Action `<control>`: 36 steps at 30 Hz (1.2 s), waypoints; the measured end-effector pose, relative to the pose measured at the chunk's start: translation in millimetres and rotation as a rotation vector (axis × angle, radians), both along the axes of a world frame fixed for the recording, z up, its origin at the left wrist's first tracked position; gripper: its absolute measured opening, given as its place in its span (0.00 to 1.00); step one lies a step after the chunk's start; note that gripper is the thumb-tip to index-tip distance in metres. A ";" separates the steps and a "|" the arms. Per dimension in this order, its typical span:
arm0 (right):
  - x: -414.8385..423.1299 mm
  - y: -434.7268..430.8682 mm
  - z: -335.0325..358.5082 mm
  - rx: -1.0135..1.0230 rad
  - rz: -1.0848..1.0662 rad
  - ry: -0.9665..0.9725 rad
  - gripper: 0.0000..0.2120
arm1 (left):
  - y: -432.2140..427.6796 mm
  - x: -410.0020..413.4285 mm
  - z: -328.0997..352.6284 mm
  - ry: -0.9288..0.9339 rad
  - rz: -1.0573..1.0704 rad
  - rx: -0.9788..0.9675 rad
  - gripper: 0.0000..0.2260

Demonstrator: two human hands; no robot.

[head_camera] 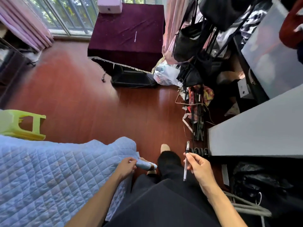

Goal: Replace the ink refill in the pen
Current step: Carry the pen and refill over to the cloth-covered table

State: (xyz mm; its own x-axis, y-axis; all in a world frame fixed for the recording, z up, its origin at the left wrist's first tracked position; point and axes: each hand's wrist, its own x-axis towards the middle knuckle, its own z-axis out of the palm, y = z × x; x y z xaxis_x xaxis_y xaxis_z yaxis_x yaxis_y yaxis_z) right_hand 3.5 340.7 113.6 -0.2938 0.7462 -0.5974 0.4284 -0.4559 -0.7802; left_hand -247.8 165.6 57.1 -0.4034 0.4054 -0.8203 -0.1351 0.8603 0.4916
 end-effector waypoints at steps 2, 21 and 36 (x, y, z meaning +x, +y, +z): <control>-19.8 27.2 -2.6 -0.006 0.034 -0.012 0.07 | 27.1 -16.0 0.3 0.052 0.020 0.014 0.08; -236.3 222.4 -4.7 -0.068 0.387 0.035 0.08 | 40.7 -81.6 8.4 -0.019 0.411 -0.317 0.14; -413.2 287.5 -12.1 -0.039 0.317 0.073 0.09 | 150.3 -310.5 1.7 -0.031 0.411 -0.201 0.07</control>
